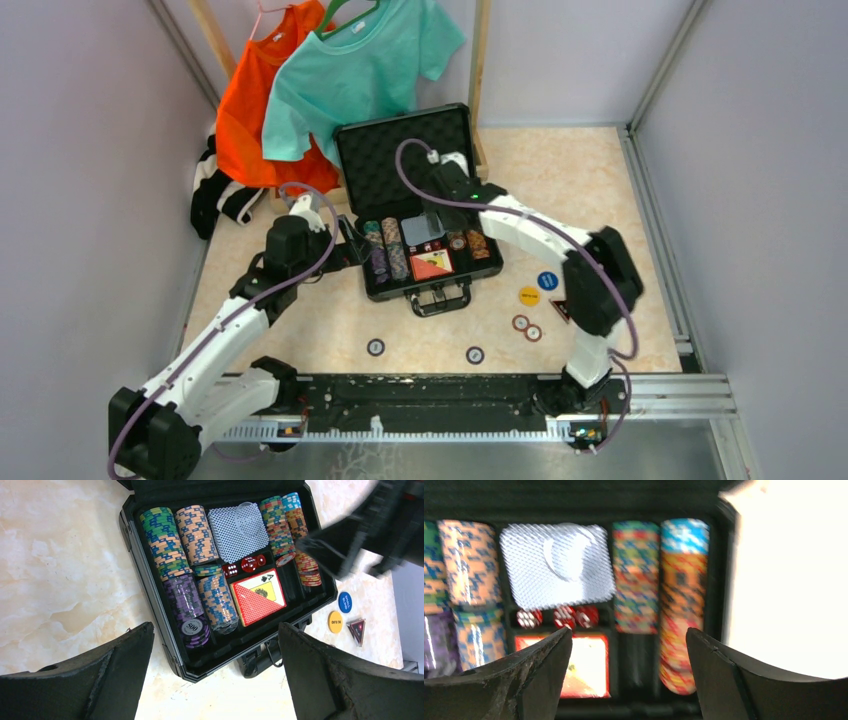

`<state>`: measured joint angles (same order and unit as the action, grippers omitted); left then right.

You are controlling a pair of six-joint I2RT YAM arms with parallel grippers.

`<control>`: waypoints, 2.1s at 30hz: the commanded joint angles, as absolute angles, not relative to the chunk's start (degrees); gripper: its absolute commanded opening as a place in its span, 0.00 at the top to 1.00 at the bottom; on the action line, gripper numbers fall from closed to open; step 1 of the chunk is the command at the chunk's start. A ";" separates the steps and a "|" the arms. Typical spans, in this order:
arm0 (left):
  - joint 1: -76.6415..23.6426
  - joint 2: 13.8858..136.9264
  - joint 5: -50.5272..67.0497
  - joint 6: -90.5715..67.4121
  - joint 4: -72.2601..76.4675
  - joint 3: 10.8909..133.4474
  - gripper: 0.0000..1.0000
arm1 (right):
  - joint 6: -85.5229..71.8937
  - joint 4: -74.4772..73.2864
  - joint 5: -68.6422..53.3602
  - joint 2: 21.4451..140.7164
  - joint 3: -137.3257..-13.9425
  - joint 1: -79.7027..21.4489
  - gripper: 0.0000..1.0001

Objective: Pack up texas hold em set

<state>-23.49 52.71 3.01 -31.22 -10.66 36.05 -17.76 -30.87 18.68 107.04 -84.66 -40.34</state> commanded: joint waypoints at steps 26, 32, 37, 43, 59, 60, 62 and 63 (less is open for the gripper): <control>-26.98 55.75 11.88 -31.28 -5.68 37.86 0.01 | -42.51 -37.27 29.03 53.03 -33.89 -30.07 0.17; -31.04 55.44 7.45 -30.83 -6.83 40.22 0.01 | -42.16 -36.90 27.52 55.52 -33.77 -29.27 0.17; -33.17 58.32 6.71 -30.74 -4.93 40.25 0.01 | -44.59 -38.16 28.20 58.18 -33.49 -29.27 0.14; -34.29 60.78 6.23 -29.65 -2.51 40.30 0.01 | -47.44 -36.26 26.79 53.20 -29.94 -29.26 0.14; -34.28 62.93 7.01 -27.81 3.16 39.10 0.01 | -49.71 -41.35 29.51 59.94 -32.15 -29.18 0.07; -34.27 62.89 7.03 -27.83 3.05 39.04 0.01 | -49.92 -41.22 29.68 59.97 -31.85 -29.14 0.07; -34.28 62.69 6.97 -27.78 3.07 38.86 0.01 | -50.15 -41.01 30.01 60.44 -31.59 -29.03 0.07; -34.28 62.63 6.69 -27.77 3.09 38.75 0.01 | -50.07 -40.81 29.79 60.65 -31.67 -28.74 0.07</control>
<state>-34.00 62.92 6.66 -28.88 1.39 38.76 -48.69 -41.08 28.47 60.51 -30.46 -29.69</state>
